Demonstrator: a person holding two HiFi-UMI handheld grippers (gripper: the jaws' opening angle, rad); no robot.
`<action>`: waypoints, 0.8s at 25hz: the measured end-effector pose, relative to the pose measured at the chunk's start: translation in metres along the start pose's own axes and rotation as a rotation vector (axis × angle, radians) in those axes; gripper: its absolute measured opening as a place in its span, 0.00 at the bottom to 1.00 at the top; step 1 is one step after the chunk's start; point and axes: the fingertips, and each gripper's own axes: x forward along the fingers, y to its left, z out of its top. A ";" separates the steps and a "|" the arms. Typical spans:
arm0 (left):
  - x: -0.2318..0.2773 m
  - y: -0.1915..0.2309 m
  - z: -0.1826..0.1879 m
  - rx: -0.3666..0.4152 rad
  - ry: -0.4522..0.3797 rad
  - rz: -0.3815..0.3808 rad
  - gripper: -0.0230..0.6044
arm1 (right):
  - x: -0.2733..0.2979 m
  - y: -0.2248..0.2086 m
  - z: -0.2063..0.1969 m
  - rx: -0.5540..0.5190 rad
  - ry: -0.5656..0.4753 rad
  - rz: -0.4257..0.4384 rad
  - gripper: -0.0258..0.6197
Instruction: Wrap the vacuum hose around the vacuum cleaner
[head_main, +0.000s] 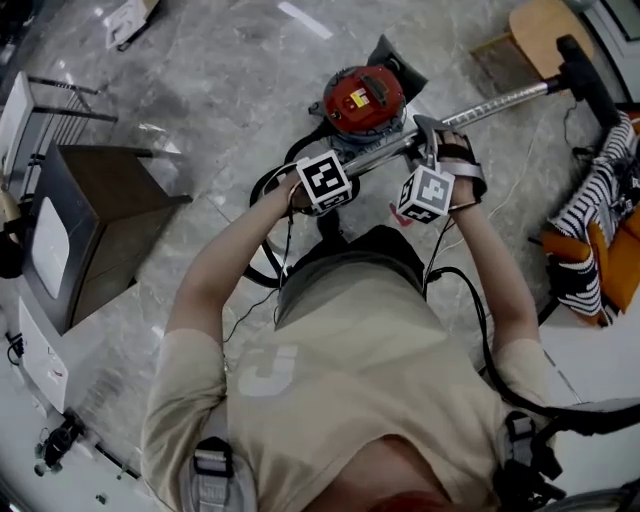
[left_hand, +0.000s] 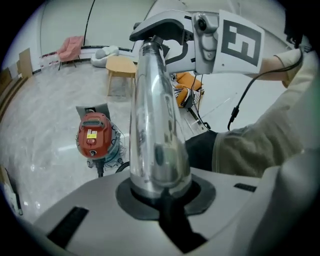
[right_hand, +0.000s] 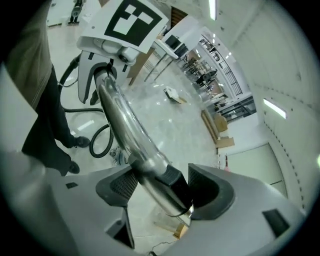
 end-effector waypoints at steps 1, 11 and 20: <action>-0.001 0.004 0.002 0.015 0.008 0.010 0.13 | 0.000 -0.002 -0.002 0.024 -0.017 -0.004 0.49; -0.011 0.081 0.031 0.022 0.179 0.240 0.13 | -0.004 -0.053 -0.144 0.768 -0.114 0.165 0.68; -0.038 0.084 0.052 -0.247 0.257 0.372 0.14 | 0.126 -0.021 -0.207 2.324 -0.520 0.913 0.68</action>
